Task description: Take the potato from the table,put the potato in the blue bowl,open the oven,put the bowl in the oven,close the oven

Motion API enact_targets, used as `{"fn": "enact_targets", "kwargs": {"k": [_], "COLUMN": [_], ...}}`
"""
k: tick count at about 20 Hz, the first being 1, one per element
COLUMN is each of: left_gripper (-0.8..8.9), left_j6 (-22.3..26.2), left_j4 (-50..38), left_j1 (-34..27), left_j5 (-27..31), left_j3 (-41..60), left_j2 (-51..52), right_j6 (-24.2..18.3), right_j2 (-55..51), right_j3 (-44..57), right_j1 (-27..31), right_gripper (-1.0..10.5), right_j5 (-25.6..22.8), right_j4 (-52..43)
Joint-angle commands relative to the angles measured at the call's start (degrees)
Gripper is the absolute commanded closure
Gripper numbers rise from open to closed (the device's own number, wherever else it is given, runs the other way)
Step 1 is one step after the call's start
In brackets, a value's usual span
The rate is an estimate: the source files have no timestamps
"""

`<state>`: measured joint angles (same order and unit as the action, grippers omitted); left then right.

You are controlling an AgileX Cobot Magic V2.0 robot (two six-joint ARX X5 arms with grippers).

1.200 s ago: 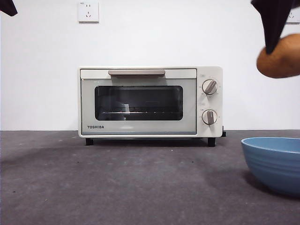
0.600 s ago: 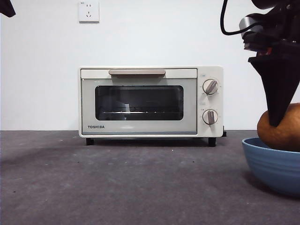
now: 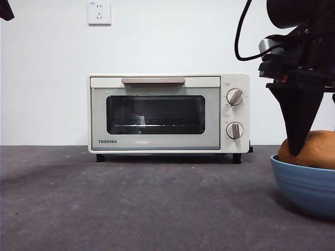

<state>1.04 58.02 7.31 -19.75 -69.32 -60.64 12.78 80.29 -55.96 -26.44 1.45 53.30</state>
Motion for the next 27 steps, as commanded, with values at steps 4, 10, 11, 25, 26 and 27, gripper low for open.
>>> {"fn": "enact_targets", "kwargs": {"k": [4, 10, 11, 25, 26, 27], "left_gripper": [8.19, 8.19, 8.19, 8.19, 8.19, 8.19], "left_j6": [0.7, 0.7, 0.7, -7.0, -7.6, -8.3], "left_j4": [0.1, 0.2, 0.2, -14.1, -17.2, -19.2], "left_j1": [0.2, 0.2, 0.2, 2.9, 3.6, 4.1], "left_j5": [-0.2, -0.2, -0.2, -9.4, -9.7, -10.3], "left_j3": [0.1, 0.1, 0.1, 0.1, -0.1, -0.7], "left_j2": [-0.1, -0.1, -0.1, -7.3, -9.8, -12.0], "right_j6": [0.5, 0.5, 0.3, 0.1, 1.3, 2.5], "right_j2": [0.3, 0.3, 0.3, -16.1, -19.2, -21.7], "right_j3": [0.8, 0.8, 0.8, -14.1, -14.8, -15.2], "right_j1": [-0.1, -0.1, -0.1, -4.2, -4.9, -5.4], "right_gripper": [2.9, 1.8, 1.8, 9.6, 9.5, 9.5], "right_j5": [-1.1, -1.6, -1.6, -1.5, -1.5, -1.5], "right_j4": [0.0, 0.4, 0.3, 19.8, 20.3, 20.5]}}
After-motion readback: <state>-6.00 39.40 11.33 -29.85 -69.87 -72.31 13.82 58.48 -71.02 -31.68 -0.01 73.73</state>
